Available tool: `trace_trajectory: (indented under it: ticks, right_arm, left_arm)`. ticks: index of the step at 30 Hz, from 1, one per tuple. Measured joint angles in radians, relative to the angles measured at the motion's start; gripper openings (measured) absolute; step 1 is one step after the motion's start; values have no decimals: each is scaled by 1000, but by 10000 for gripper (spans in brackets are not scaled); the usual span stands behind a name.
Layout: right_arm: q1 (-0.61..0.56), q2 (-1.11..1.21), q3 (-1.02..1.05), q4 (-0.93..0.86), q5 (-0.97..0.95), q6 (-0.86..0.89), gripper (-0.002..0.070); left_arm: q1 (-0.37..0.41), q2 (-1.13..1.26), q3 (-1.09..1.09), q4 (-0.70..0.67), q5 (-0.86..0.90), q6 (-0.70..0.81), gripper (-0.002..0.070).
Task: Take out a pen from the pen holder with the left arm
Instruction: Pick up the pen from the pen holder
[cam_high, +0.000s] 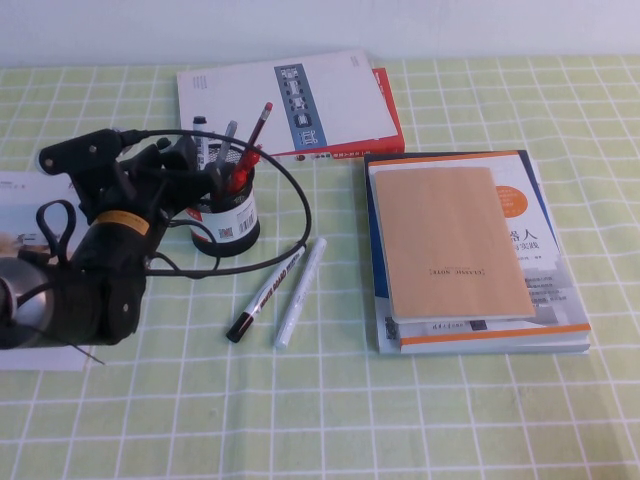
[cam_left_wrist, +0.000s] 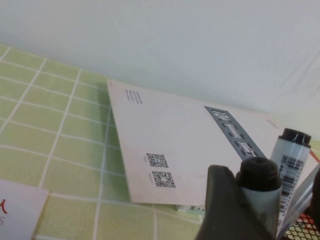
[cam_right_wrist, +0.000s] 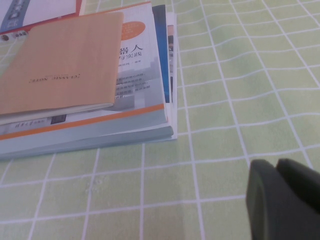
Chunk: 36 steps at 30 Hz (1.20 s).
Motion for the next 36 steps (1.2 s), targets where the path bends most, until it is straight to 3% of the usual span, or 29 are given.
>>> trace_trajectory:
  ticks: [8, 15, 36]
  right_arm:
    - [0, 0, 0, 0, 0, 0, -13]
    - [0, 0, 0, 0, 0, 0, -13]
    - [0, 0, 0, 0, 0, 0, -13]
  left_arm:
    - [0, 7, -2, 0, -1, 0, 298]
    - [0, 7, -2, 0, -1, 0, 130]
    - [0, -78, -2, 16, 50, 28, 125]
